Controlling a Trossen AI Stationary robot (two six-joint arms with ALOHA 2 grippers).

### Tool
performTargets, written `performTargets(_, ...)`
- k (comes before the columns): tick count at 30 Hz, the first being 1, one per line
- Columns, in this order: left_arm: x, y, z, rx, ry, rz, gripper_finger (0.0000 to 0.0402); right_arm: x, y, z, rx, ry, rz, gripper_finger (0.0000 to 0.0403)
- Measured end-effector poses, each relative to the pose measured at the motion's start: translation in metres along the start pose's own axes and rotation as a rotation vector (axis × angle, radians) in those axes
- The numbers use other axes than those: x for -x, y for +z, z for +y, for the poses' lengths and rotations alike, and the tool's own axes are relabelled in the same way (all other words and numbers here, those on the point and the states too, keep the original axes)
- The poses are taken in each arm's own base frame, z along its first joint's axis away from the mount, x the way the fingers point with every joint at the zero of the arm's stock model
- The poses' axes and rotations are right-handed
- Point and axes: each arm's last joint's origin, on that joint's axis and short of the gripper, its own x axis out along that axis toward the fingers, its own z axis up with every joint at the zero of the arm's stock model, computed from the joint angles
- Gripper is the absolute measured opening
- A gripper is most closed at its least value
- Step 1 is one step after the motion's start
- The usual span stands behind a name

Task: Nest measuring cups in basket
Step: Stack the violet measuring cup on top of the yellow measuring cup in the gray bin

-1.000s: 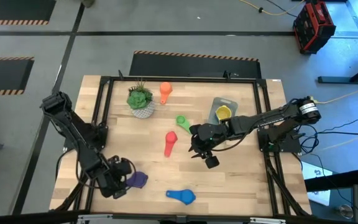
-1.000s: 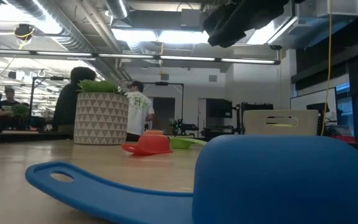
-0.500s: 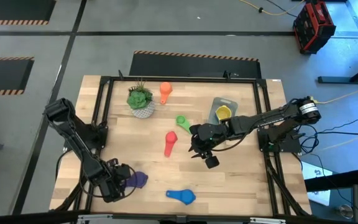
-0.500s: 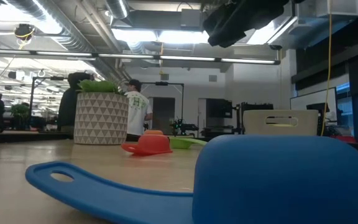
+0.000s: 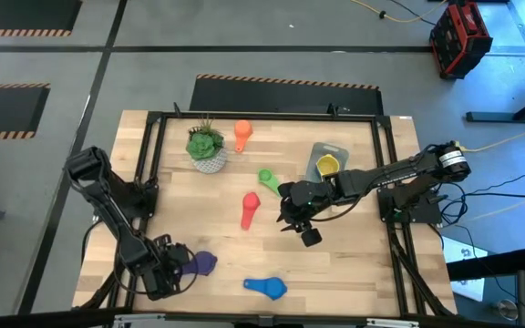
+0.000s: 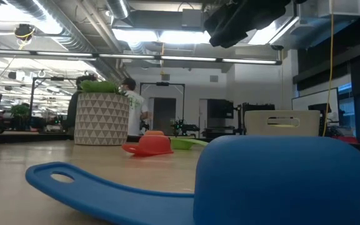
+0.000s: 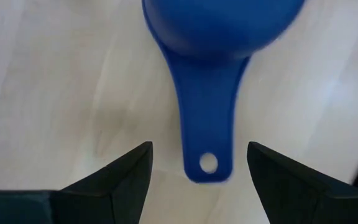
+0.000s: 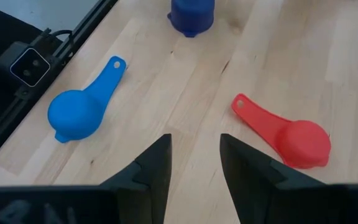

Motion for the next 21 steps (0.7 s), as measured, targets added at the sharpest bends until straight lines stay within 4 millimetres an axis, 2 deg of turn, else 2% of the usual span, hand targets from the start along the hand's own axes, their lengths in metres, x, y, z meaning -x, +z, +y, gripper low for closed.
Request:
performTargets(7, -0.016, -0.003, -0.002, -0.012, 0.054, 0.029, 0.0255, 0.000, 0.000, 0.000, 0.000, 0.000, 0.000, 0.0141)
performTargets(21, -0.017, -0.003, -0.002, -0.012, 0.051, 0.021, 0.0255, 0.000, 0.000, 0.000, 0.000, 0.000, 0.000, 0.0141)
